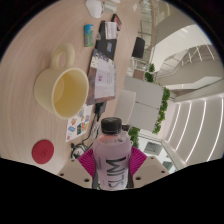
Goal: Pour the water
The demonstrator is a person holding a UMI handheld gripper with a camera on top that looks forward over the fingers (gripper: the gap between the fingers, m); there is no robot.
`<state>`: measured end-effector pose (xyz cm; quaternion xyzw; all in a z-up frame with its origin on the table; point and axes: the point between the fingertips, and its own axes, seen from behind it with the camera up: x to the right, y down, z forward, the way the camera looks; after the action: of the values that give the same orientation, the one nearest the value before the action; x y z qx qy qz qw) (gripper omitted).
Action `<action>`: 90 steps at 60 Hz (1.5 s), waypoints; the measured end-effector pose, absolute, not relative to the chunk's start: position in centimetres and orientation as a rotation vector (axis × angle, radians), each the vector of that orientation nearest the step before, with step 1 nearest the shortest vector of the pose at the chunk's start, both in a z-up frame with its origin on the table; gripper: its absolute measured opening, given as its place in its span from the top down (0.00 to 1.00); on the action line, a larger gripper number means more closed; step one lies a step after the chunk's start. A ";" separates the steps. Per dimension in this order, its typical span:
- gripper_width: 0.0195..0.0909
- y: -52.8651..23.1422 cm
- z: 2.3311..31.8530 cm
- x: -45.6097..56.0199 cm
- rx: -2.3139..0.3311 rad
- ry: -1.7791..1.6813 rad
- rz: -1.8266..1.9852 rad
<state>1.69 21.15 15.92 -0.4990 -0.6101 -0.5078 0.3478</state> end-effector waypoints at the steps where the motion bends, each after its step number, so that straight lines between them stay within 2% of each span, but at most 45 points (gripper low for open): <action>1: 0.72 21.2 15.6 1.6 -1.268 -1.627 -1.357; 10: 0.71 21.9 15.0 1.1 -1.013 -1.960 -1.637; 26: 0.72 21.7 14.3 0.4 -1.028 -2.048 -1.634; 32: 0.71 21.8 15.1 -0.3 -1.200 -1.802 -1.532; 39: 0.70 23.3 20.1 -2.9 -1.476 -1.401 -1.059; 40: 0.68 22.2 20.2 -2.9 -1.486 -1.254 -0.994; 45: 0.61 23.6 24.7 -2.5 -1.586 -0.926 -0.641; 47: 0.59 21.2 25.4 -0.7 -1.584 -0.708 -0.520; 51: 0.57 21.0 24.4 0.6 -1.661 -0.470 -0.206; 56: 0.57 19.9 21.6 2.2 -1.703 -0.268 0.057; 60: 0.57 19.4 17.3 4.1 -1.738 -0.219 0.130; 61: 0.57 18.8 15.0 4.3 -1.733 -0.188 0.148; 62: 0.57 19.2 15.2 4.3 -1.760 -0.197 0.142; 66: 0.57 19.2 12.1 5.3 -1.803 -0.171 0.177; 67: 0.57 19.1 10.5 6.5 -1.804 -0.164 0.188; 75: 0.57 18.9 7.2 8.3 -1.845 -0.145 0.164; 85: 0.57 18.2 7.3 7.9 -1.813 -0.153 0.204; 90: 0.51 18.2 7.3 7.7 -1.829 -0.167 0.197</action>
<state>7.75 18.20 7.34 -0.7899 -0.0722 0.0849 0.6030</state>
